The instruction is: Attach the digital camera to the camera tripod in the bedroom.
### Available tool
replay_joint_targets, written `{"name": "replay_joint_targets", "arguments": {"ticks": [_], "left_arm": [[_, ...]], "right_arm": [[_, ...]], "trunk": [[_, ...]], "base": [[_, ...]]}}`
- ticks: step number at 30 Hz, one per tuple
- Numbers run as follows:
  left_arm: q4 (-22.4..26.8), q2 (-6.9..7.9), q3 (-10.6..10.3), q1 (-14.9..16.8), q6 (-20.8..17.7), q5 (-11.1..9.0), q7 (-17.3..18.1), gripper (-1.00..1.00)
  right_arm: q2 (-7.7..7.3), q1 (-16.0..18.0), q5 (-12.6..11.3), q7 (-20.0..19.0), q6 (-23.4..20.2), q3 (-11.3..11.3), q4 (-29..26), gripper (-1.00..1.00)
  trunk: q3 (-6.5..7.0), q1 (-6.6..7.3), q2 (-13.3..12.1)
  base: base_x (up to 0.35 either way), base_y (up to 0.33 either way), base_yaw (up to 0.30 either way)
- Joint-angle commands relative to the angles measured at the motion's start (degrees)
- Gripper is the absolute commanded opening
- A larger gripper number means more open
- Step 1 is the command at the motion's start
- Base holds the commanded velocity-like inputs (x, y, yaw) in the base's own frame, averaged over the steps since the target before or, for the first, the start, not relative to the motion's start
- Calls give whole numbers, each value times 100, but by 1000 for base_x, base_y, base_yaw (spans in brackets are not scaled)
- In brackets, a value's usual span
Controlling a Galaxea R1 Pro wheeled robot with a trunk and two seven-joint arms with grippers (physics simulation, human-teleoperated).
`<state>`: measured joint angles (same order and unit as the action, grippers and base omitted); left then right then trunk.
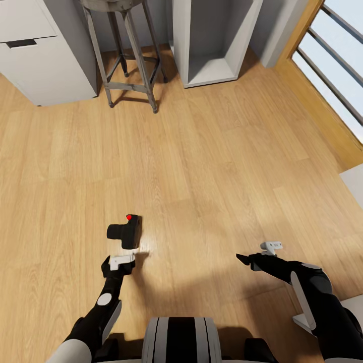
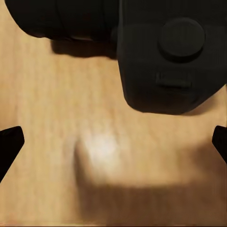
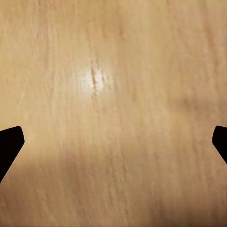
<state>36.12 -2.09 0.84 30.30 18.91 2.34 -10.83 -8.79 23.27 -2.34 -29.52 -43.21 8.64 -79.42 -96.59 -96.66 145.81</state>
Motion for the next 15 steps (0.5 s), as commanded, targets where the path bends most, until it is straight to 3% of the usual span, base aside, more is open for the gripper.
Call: {"name": "replay_joint_targets", "arguments": {"ticks": [1,15], "left_arm": [[-31,-5,7,2,34,28,-19,100],[-169,-3,-5,2,111,38,6,100]], "right_arm": [[0,2,-23,-10,-38,7,-3,100],[2,2,-29,-10,-38,6,-3,100]], "trunk": [[-3,1,1],[-3,1,1]], "base": [[0,0,0],[0,0,0]]}}
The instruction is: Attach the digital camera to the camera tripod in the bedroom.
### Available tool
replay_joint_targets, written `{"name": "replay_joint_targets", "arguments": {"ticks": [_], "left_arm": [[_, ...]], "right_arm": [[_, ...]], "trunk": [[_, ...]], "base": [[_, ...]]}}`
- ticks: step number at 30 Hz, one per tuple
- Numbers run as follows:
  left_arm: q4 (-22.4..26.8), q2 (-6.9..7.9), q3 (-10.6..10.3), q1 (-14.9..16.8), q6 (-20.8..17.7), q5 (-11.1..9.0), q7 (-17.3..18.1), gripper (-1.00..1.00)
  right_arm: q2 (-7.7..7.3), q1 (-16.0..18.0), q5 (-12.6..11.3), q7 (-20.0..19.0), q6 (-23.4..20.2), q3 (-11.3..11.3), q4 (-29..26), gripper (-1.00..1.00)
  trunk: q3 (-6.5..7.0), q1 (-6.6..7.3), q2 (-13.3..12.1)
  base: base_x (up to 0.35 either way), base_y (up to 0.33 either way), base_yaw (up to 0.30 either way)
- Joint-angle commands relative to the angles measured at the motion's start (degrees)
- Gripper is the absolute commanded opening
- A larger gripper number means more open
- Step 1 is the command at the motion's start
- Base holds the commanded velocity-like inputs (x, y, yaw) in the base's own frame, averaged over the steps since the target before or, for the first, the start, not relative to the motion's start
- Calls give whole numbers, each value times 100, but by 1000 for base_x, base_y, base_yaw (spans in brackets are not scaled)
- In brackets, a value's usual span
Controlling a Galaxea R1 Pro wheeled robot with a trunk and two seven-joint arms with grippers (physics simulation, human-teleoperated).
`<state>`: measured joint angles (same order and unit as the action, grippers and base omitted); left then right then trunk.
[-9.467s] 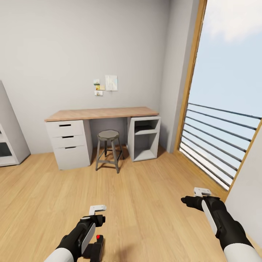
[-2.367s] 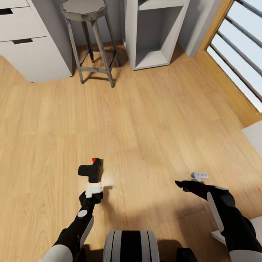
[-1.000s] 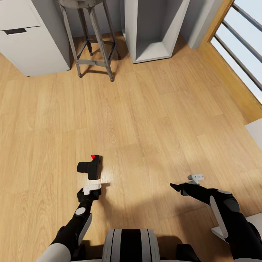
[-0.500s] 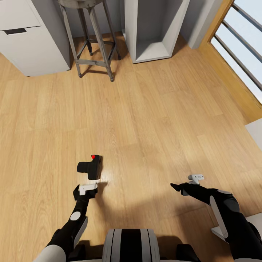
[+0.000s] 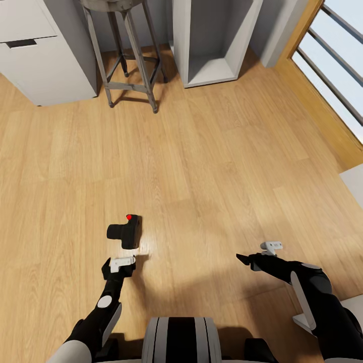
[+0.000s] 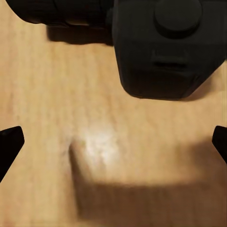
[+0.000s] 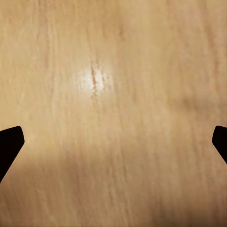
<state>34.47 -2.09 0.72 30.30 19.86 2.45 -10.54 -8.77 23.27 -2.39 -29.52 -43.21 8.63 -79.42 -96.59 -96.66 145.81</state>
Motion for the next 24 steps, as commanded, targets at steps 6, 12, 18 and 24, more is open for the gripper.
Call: {"name": "replay_joint_targets", "arguments": {"ticks": [6,12,18,24], "left_arm": [[-9,-2,7,2,17,27,97,100],[-12,-2,7,3,18,27,265,100],[1,-2,1,2,18,27,326,100],[11,-2,-5,2,18,27,338,100]], "right_arm": [[-1,2,-24,-10,-38,7,-3,100],[0,2,-24,-10,-38,7,-3,100],[-1,2,-24,-16,-43,7,-3,100],[-1,2,-24,-18,-46,8,-3,100]], "trunk": [[-3,1,1],[-3,1,1],[-3,1,1],[-3,1,1]], "base": [[0,0,0],[0,0,0],[0,0,0],[0,0,0]]}}
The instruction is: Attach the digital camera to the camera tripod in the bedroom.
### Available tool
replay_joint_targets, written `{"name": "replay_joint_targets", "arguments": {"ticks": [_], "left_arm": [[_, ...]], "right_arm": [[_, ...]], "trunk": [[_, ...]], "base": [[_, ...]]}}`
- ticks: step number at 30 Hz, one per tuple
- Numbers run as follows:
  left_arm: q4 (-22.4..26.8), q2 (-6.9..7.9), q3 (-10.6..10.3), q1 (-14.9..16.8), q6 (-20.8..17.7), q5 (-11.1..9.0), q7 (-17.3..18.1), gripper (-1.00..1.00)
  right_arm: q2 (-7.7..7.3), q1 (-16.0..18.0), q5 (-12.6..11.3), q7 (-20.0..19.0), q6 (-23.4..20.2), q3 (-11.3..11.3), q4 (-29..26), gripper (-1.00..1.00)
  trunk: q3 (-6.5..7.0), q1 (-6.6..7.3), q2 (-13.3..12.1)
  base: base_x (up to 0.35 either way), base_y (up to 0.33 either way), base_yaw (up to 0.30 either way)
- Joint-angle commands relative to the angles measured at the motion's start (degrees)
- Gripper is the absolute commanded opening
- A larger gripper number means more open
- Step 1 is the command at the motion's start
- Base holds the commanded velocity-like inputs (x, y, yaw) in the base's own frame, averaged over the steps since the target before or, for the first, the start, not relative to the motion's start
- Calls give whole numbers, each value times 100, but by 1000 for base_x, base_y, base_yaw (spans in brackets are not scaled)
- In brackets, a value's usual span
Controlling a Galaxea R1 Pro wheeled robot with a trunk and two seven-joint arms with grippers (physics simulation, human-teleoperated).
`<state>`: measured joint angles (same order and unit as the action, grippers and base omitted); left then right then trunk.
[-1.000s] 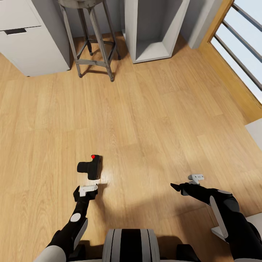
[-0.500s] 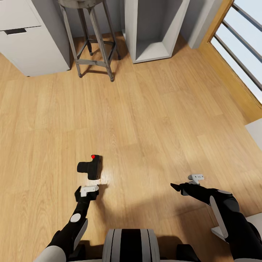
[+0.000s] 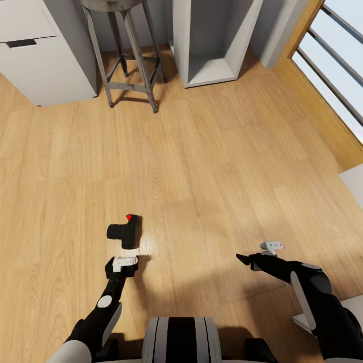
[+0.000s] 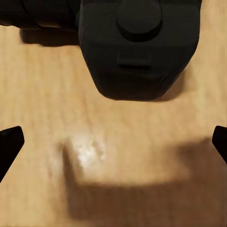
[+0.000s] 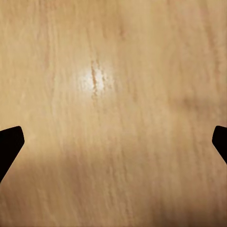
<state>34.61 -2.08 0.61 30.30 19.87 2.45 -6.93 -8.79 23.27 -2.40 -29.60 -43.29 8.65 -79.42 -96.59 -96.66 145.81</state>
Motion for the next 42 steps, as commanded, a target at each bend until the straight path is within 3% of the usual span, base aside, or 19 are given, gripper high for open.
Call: {"name": "replay_joint_targets", "arguments": {"ticks": [1,13,42], "left_arm": [[-2,-3,5,2,16,27,-23,100],[26,-13,-462,3,31,18,-72,100],[56,-7,-470,7,16,-41,-139,100]], "right_arm": [[0,2,-24,-10,-38,6,-3,100],[0,2,-24,-19,-39,14,-3,100],[0,2,-24,-19,-39,13,-3,100]], "trunk": [[-3,1,1],[-3,1,1],[-3,1,1]], "base": [[0,0,0],[0,0,0],[0,0,0]]}}
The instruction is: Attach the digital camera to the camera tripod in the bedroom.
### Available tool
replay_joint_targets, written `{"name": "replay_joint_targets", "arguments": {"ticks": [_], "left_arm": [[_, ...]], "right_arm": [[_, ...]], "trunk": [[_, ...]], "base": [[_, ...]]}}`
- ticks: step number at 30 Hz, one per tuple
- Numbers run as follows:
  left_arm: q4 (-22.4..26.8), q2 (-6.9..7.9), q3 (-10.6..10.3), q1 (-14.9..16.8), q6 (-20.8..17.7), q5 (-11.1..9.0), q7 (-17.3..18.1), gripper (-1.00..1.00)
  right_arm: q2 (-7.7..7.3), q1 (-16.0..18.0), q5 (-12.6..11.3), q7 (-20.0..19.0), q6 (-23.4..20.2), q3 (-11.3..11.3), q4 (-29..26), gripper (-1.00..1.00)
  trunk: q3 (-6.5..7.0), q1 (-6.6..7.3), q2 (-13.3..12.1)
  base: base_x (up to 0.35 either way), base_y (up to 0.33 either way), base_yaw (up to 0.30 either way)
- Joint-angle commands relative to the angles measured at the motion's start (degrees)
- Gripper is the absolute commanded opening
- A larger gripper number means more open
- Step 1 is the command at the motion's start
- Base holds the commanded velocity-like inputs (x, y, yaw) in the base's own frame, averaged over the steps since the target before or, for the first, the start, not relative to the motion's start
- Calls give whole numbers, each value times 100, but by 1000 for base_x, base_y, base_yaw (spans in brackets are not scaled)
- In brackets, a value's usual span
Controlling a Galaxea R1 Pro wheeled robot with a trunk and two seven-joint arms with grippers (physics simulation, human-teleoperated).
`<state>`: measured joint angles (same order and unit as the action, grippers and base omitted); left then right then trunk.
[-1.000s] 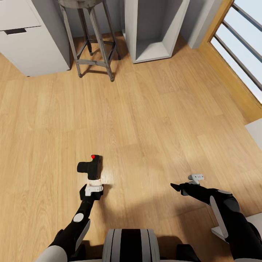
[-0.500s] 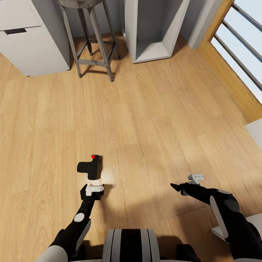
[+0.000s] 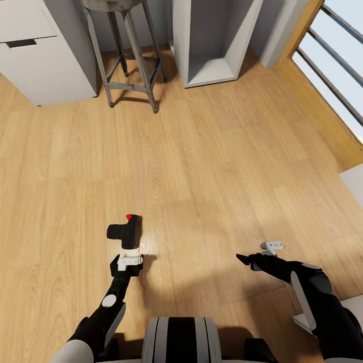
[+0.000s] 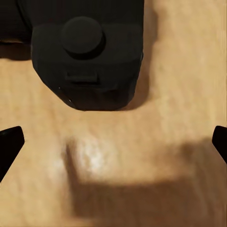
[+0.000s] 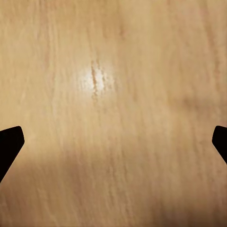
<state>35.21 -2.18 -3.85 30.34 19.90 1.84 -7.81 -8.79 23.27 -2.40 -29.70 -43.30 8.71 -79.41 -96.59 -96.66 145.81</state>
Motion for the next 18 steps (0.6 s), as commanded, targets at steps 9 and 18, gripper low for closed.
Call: {"name": "replay_joint_targets", "arguments": {"ticks": [9,18], "left_arm": [[-2,9,3,1,8,3,-55,100],[-22,13,6,0,-1,2,-54,100]], "right_arm": [[0,2,-24,-10,-39,7,-4,100],[-2,2,-24,-12,-39,6,-4,100]], "trunk": [[-3,1,1],[-3,1,1]], "base": [[0,0,0],[44,0,0]]}}
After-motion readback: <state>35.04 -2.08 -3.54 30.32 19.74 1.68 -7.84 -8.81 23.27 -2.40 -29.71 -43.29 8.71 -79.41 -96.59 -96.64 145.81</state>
